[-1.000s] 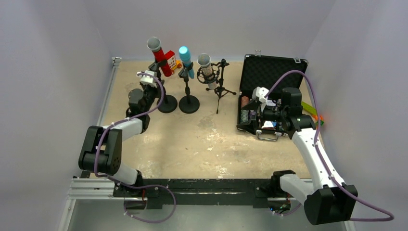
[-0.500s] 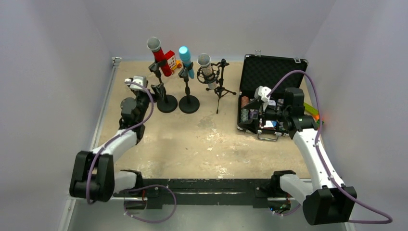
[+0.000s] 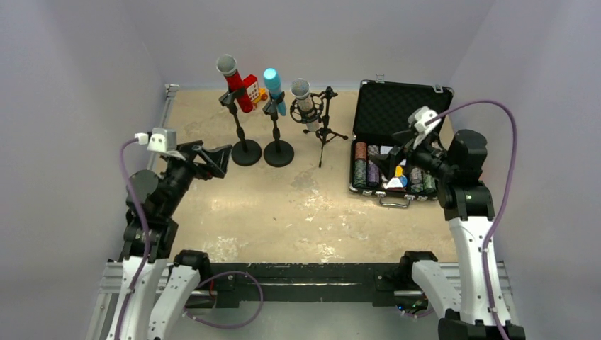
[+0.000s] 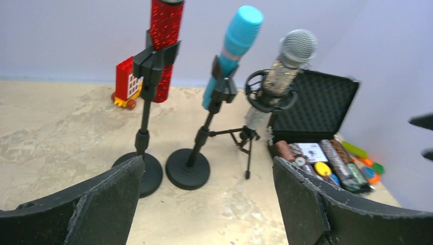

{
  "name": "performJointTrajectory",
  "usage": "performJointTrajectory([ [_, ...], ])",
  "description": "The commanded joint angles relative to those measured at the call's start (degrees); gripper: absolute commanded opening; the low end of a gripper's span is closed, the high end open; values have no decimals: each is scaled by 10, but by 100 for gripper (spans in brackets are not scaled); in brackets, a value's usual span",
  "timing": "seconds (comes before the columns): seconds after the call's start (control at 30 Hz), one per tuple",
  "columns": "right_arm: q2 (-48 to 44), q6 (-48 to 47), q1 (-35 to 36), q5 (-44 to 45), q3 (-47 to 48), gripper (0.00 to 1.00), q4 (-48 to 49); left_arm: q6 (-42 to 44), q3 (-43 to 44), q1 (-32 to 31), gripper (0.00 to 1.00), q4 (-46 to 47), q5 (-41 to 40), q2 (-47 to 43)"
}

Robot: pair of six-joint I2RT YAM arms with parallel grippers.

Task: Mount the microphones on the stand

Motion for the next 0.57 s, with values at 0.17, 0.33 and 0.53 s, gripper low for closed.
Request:
performJointTrajectory([
  [0.17, -80, 237, -2, 281, 119, 99, -30, -32, 153, 2, 99, -280, 61, -52],
  [0.33, -103, 229, -2, 267, 115, 99, -39, -26, 191, 2, 99, -308, 79, -50],
  [0.53, -104, 227, -2, 255, 114, 98, -37, -36, 194, 2, 99, -306, 101, -63],
])
